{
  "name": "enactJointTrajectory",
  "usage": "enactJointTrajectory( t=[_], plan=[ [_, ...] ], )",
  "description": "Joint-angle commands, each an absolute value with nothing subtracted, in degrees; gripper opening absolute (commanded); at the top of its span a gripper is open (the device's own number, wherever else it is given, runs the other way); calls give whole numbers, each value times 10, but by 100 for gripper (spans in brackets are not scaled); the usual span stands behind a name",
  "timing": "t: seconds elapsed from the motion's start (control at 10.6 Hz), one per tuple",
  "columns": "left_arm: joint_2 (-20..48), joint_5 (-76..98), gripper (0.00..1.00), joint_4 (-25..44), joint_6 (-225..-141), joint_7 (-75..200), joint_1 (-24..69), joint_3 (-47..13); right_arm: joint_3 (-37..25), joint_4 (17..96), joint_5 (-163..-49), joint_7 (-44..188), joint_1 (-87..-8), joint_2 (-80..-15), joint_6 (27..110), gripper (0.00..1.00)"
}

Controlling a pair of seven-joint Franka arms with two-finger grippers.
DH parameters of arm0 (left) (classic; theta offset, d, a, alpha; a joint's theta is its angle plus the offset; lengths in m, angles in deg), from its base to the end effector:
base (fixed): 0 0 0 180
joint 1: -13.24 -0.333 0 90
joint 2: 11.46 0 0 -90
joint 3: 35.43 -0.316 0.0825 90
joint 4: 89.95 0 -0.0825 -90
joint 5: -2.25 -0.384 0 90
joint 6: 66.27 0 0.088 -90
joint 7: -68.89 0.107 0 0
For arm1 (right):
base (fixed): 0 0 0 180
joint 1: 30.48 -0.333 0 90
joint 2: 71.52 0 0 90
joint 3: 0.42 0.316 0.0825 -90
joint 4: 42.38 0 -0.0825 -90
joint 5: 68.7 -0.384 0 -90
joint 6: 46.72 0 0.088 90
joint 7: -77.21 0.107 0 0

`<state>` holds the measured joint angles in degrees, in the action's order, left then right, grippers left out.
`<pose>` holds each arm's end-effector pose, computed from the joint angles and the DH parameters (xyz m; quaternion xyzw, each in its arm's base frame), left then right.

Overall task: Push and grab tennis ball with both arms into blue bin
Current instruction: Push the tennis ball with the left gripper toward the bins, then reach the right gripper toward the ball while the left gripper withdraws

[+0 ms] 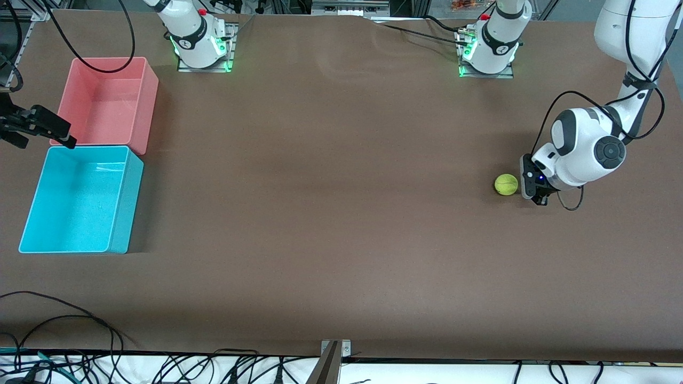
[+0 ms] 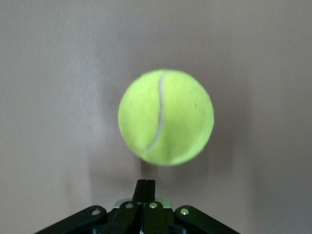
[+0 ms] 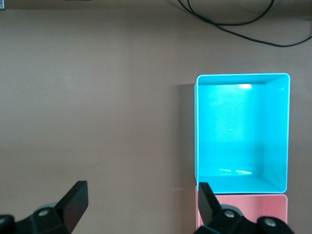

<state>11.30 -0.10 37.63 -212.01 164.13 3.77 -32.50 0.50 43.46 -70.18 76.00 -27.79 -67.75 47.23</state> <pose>0.5359 0.0602 0.1862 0.7034 -0.7097 -0.0258 0.0303 0.5822 -0.0157 0.6280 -0.9992 0.0053 -0.0382 0.0124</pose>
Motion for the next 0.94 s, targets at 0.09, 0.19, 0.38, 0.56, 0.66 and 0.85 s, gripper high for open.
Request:
enactJointTrajectory(
  t=[0.09,0.19,0.38,0.56,0.66,0.85],
  plan=[
    [119,-10,0,376,-2130,1437,95,-269,4,424,-698,750,-278,-675,463,100],
    [118,-18,0,372,-2130,1332,111,-238,4,424,-698,750,-278,-675,463,100],
    [117,-33,0,371,-2129,1285,129,-233,4,424,-698,750,-278,-675,463,100],
    [117,-35,0,371,-2128,1294,122,-234,4,425,-698,751,-278,-675,463,100],
    [117,-35,0,371,-2128,1294,122,-234,4,425,-698,751,-278,-675,463,100],
    [115,-33,0,371,-2128,1294,123,-234,4,431,-698,754,-278,-674,457,100]
  ],
)
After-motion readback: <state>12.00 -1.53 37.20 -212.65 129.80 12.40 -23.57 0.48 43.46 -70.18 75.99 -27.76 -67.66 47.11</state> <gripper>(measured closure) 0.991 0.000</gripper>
